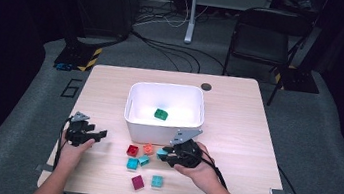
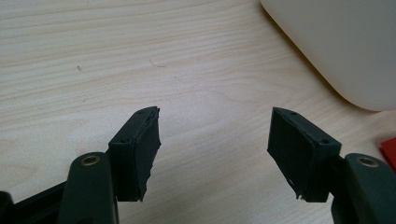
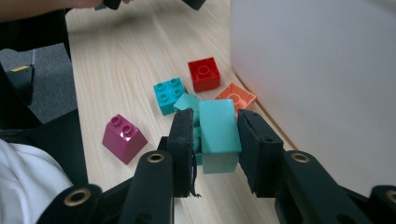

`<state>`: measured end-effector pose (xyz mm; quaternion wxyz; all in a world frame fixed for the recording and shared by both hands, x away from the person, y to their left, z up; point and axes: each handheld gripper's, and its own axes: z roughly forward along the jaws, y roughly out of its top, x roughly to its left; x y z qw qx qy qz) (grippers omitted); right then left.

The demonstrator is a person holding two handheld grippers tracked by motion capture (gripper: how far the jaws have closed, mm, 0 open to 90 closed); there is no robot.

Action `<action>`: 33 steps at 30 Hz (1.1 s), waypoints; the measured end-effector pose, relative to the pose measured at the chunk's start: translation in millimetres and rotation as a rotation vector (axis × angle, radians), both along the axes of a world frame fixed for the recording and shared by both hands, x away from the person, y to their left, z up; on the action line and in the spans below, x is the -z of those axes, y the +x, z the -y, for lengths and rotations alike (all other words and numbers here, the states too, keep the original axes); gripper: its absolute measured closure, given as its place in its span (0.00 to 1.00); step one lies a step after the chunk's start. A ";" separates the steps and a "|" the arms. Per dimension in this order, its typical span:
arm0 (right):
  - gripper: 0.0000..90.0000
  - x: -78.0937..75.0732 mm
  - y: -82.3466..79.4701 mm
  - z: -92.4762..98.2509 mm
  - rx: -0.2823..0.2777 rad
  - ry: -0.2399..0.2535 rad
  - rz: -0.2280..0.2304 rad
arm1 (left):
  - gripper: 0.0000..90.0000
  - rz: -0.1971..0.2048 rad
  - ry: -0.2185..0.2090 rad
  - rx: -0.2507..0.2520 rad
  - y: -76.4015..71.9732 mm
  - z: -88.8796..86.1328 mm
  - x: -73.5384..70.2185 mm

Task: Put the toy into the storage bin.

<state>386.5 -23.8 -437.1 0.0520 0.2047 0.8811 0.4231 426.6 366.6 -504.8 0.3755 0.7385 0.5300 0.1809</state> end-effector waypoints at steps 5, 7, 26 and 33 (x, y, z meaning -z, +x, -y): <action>0.74 -14.5 2.9 1.3 -0.009 0.007 0.004 | 0.38 -0.004 -0.001 0.000 -0.2 0.3 0.1; 0.74 -19.7 4.4 1.9 -0.014 0.009 0.005 | 0.38 -0.004 -0.002 0.001 -0.2 0.2 0.0; 0.74 -64.5 8.1 -0.9 -0.036 0.028 -0.001 | 0.38 0.000 0.000 0.002 -0.3 0.0 -0.2; 0.74 -79.2 13.9 2.0 -0.034 0.042 0.005 | 0.38 -0.005 -0.003 0.001 -0.2 -0.3 -0.2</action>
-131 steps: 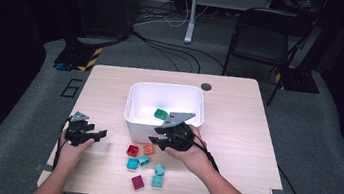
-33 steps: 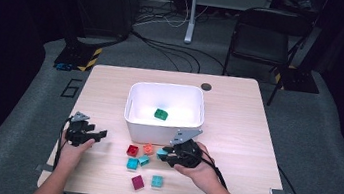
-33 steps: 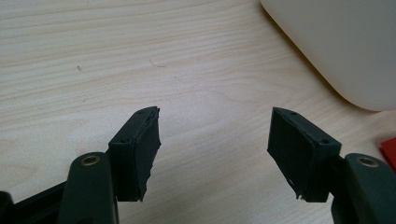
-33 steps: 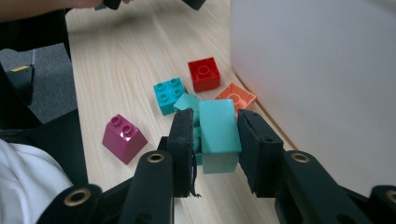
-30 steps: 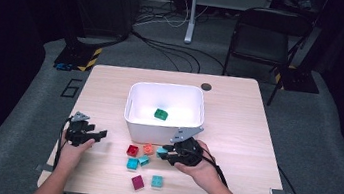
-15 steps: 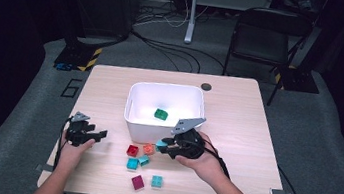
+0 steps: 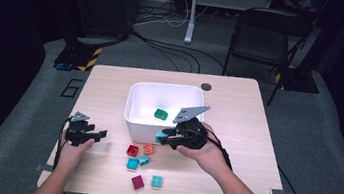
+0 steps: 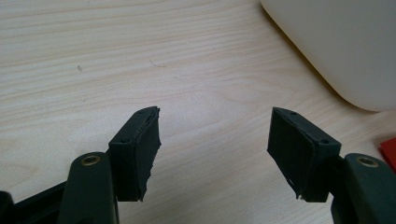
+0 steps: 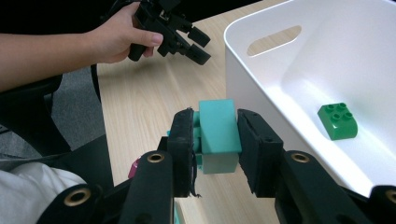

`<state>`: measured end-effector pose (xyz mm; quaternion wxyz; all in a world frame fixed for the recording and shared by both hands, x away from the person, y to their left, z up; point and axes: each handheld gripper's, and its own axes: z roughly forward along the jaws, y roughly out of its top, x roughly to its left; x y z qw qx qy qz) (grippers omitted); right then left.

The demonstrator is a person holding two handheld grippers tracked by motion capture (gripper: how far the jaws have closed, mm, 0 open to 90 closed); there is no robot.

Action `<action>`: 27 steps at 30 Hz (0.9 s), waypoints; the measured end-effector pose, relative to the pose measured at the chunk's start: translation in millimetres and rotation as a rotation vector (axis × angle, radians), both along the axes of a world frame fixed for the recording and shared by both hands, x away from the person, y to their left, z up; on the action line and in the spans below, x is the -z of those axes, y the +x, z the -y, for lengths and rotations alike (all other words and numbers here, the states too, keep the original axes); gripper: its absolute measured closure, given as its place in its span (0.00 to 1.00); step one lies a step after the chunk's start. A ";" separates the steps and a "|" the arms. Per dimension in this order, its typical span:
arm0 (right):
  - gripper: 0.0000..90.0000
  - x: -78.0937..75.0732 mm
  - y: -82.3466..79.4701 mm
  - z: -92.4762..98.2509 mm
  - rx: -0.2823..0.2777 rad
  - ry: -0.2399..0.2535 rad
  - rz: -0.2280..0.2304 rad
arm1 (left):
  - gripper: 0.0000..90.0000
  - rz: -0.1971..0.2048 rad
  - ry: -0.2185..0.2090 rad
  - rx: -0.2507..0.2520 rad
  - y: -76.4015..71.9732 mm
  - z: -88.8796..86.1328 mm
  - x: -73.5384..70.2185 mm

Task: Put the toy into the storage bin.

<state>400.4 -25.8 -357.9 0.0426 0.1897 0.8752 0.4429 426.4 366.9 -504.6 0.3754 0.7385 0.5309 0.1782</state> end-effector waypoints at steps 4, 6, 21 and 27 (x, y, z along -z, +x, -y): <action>0.75 -6.7 6.6 1.1 0.010 0.005 0.001 | 0.38 0.003 0.001 0.000 0.1 0.2 0.0; 0.74 -9.3 11.2 1.7 0.019 0.004 0.005 | 0.38 0.002 -0.003 -0.002 0.2 0.0 0.3; 0.74 -17.1 50.6 -10.4 0.077 -0.010 0.050 | 0.38 0.000 -0.004 0.000 0.4 -0.5 0.2; 0.74 -11.3 68.5 -19.9 0.107 -0.020 0.047 | 0.38 0.002 -0.006 0.000 0.5 -1.0 0.0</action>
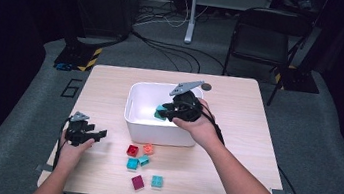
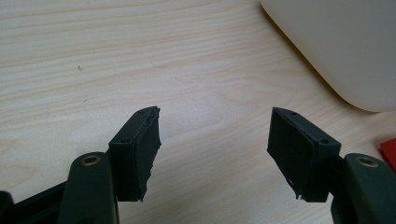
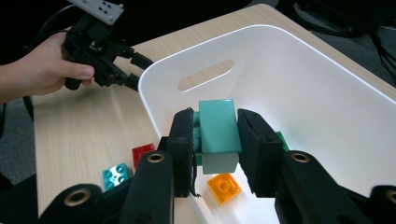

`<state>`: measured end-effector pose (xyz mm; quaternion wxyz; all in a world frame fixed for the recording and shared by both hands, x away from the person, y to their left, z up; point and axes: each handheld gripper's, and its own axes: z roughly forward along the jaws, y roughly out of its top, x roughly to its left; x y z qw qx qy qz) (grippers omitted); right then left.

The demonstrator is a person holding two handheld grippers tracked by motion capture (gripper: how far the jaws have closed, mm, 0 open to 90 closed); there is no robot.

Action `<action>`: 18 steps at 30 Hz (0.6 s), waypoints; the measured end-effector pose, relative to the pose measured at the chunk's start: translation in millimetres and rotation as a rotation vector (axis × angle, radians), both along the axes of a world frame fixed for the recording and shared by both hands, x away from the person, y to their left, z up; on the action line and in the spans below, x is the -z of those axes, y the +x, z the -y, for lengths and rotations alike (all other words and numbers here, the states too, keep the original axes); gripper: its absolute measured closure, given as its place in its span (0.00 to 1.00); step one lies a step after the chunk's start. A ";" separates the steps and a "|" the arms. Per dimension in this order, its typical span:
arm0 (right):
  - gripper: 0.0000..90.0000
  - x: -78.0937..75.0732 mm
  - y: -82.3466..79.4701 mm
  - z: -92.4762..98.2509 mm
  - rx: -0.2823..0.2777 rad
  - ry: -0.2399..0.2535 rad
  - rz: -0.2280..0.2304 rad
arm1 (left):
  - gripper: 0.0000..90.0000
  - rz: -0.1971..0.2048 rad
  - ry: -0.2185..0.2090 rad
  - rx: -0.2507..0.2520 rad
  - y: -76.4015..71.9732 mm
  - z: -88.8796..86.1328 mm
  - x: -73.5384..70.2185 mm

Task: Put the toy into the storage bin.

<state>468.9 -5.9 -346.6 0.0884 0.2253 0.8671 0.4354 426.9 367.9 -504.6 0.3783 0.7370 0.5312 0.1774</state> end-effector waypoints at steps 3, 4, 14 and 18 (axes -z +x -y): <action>0.74 2.0 9.0 -3.8 0.008 -0.002 0.007 | 0.38 0.001 0.000 0.000 0.1 -0.2 -0.1; 0.74 2.4 11.1 -5.2 0.018 0.000 -0.001 | 0.38 0.001 0.000 0.000 0.1 -0.3 -0.1; 0.74 5.9 34.6 -18.8 0.047 -0.013 0.007 | 0.38 0.001 -0.002 0.003 0.3 -0.2 -0.2; 0.74 8.5 43.8 -24.5 0.048 -0.004 0.012 | 0.38 0.005 -0.005 0.002 0.6 -0.1 0.2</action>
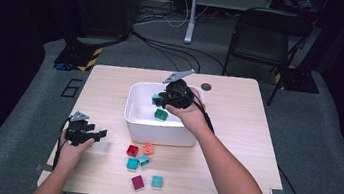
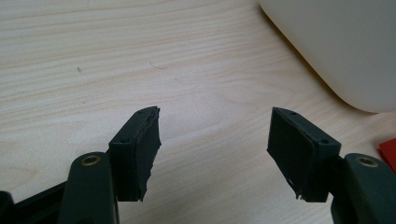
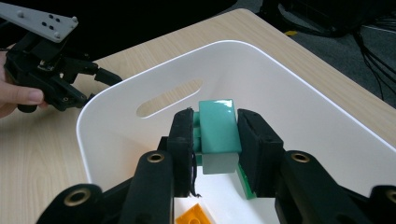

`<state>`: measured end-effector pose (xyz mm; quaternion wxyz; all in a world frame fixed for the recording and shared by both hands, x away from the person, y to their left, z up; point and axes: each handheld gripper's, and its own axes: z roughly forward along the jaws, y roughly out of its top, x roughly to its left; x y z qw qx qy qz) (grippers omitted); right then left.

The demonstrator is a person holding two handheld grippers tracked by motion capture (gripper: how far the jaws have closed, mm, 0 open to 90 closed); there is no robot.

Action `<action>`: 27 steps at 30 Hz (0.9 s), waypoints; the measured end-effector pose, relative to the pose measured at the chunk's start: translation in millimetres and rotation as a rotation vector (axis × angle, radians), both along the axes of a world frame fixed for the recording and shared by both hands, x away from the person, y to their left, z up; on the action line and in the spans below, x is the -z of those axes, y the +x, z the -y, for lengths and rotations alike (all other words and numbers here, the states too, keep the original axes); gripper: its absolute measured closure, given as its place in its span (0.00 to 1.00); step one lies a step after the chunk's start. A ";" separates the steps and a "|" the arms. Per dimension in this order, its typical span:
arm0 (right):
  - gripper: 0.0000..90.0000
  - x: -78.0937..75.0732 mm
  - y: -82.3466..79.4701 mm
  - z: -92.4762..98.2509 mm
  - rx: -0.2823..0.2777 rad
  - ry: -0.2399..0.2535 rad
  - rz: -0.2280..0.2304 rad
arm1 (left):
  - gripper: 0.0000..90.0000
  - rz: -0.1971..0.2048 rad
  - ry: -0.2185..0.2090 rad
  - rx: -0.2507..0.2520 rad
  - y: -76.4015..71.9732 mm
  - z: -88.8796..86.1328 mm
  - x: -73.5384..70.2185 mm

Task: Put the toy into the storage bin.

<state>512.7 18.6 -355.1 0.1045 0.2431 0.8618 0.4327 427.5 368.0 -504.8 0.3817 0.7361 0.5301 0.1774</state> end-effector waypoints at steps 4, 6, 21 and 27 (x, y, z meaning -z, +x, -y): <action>0.74 5.2 9.0 -5.5 0.012 -0.003 -0.004 | 0.38 -0.002 0.001 0.003 0.3 0.2 0.1; 0.74 7.5 13.0 -8.2 0.013 -0.004 -0.007 | 0.38 -0.001 0.000 0.004 0.3 0.4 0.1; 0.74 24.6 24.5 -21.6 0.028 -0.050 -0.032 | 0.39 0.003 -0.003 0.012 0.7 0.8 0.5; 0.69 23.8 23.9 -19.8 0.024 -0.057 -0.030 | 0.40 0.000 -0.008 0.012 0.4 1.4 0.5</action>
